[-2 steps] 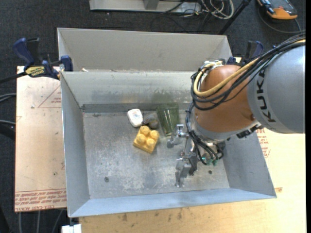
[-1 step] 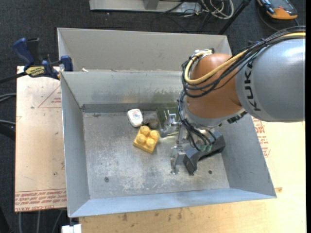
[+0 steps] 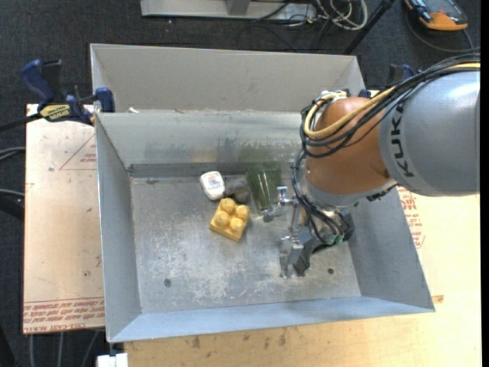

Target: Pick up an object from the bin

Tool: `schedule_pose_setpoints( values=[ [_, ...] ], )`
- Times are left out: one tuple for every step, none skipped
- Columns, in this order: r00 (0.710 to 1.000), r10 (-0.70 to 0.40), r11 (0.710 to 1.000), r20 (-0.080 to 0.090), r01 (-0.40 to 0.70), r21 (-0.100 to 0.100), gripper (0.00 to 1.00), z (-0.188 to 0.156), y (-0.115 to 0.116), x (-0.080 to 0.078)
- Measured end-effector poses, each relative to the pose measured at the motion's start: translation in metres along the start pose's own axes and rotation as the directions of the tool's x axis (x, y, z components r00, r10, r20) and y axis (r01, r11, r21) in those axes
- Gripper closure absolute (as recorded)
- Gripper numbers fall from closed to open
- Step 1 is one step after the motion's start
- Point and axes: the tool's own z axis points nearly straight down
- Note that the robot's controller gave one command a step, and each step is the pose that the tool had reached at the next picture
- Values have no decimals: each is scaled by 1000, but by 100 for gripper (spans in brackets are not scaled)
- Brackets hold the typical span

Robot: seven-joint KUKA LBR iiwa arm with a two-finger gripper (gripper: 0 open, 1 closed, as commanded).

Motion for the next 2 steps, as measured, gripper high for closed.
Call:
schedule_pose_setpoints(
  values=[
    [997, -83, 997, -3, 83, 3, 0, 36, -13, 3],
    [975, -222, 975, 2, 222, -1, 0, 51, -35, 17]
  ],
)
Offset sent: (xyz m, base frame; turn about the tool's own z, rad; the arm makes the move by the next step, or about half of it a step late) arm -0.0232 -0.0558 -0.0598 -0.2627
